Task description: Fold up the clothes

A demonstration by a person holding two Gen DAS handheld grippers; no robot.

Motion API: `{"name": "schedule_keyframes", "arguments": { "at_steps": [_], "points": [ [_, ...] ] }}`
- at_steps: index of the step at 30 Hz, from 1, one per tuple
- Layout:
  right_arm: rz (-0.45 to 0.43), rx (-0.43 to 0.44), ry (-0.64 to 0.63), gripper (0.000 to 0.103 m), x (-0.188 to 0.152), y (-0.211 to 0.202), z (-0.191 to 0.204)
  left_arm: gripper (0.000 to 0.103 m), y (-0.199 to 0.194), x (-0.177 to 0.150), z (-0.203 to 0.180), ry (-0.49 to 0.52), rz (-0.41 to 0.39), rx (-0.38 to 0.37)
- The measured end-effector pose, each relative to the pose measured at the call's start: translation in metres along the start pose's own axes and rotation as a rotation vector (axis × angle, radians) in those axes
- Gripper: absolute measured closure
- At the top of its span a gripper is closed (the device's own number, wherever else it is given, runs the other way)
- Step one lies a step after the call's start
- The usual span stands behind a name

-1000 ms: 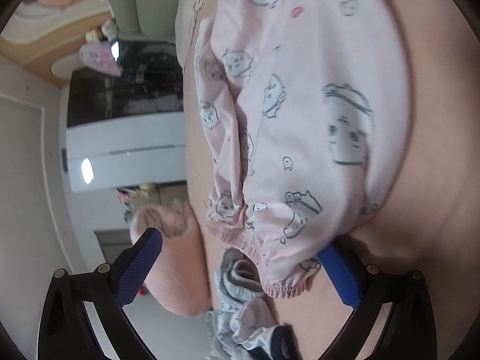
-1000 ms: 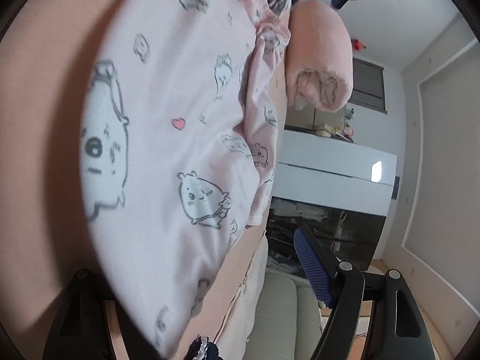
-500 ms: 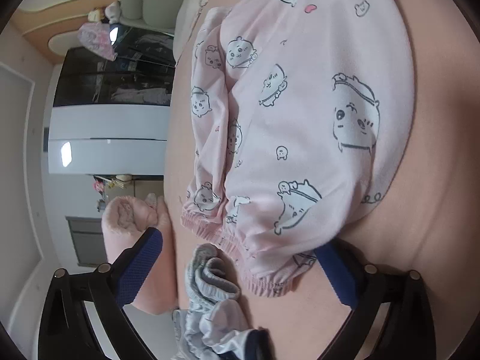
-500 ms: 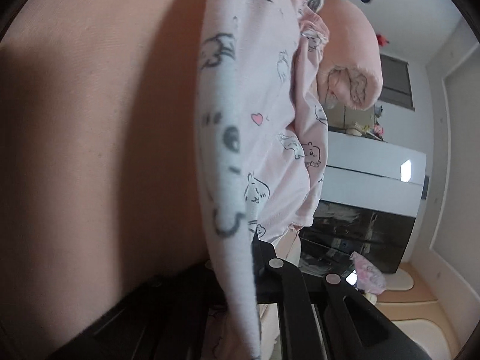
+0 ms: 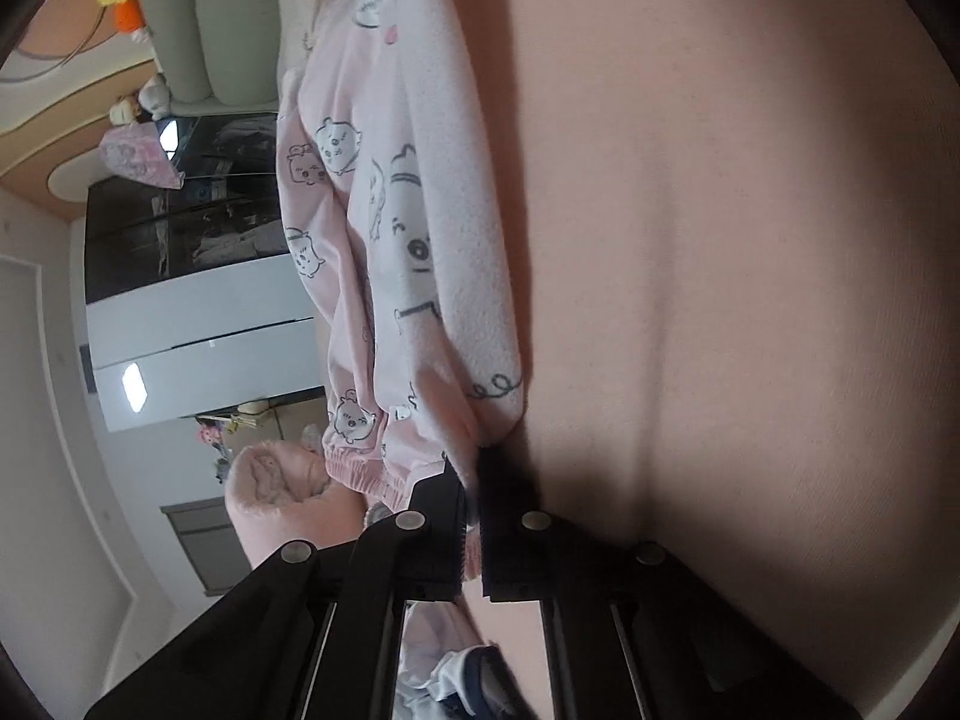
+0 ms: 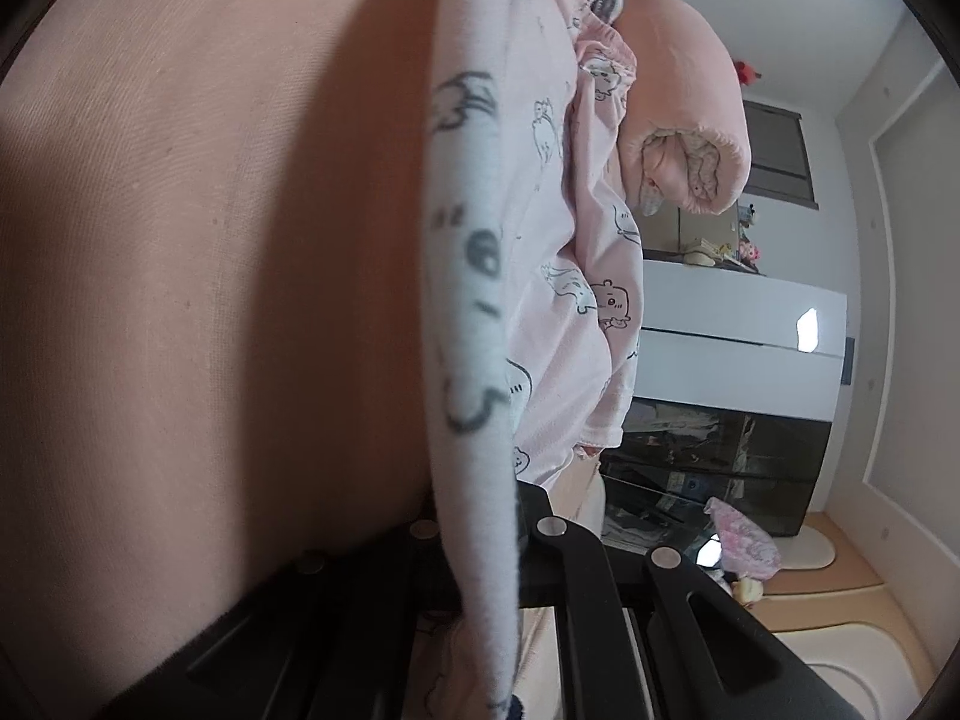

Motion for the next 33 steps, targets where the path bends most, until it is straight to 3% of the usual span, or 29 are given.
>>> {"name": "schedule_keyframes", "arguments": {
  "at_steps": [6, 11, 15, 18, 21, 27, 29, 30, 31, 33],
  "points": [
    [-0.018, -0.062, 0.002, 0.099, -0.006, -0.010, -0.016, 0.101, -0.016, -0.009, 0.005, -0.102, 0.048, -0.058],
    [-0.049, -0.100, -0.003, 0.100, -0.009, -0.024, -0.029, 0.101, -0.029, -0.027, -0.004, -0.166, 0.086, -0.025],
    [-0.047, -0.125, 0.029, 0.101, -0.009, -0.026, -0.049, 0.100, -0.041, -0.031, -0.019, -0.177, 0.076, -0.008],
    [-0.033, -0.134, 0.063, 0.101, -0.009, -0.025, -0.067, 0.099, -0.047, -0.025, -0.033, -0.170, 0.040, -0.078],
    [-0.031, -0.141, 0.082, 0.101, -0.007, -0.024, -0.083, 0.099, -0.046, -0.021, -0.032, -0.151, 0.035, -0.047],
    [-0.034, -0.140, 0.096, 0.101, 0.002, -0.017, -0.101, 0.096, -0.047, -0.011, -0.027, -0.200, 0.059, -0.117],
    [-0.033, -0.136, 0.099, 0.101, 0.003, -0.017, -0.102, 0.085, -0.054, -0.007, -0.024, -0.200, 0.055, -0.097],
    [-0.032, -0.134, 0.098, 0.101, 0.004, -0.015, -0.104, 0.066, -0.058, -0.005, -0.021, -0.193, 0.053, -0.070],
    [-0.033, -0.129, 0.097, 0.101, 0.004, -0.015, -0.104, 0.038, -0.063, -0.003, -0.018, -0.185, 0.050, -0.039],
    [-0.034, -0.108, 0.108, 0.101, 0.001, -0.018, -0.102, 0.011, -0.079, 0.005, -0.016, -0.158, 0.010, 0.091]
  ]
}}
Point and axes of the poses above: each gripper's, at about its wrist camera, not at the fingertips, and y roughly the way its jaws point, z to its left, x to its top, the point moved 10 cm from there along y, roughly the way its jaws point, and after that the axes turned 12 degrees about -x, right-handed, at the moved point
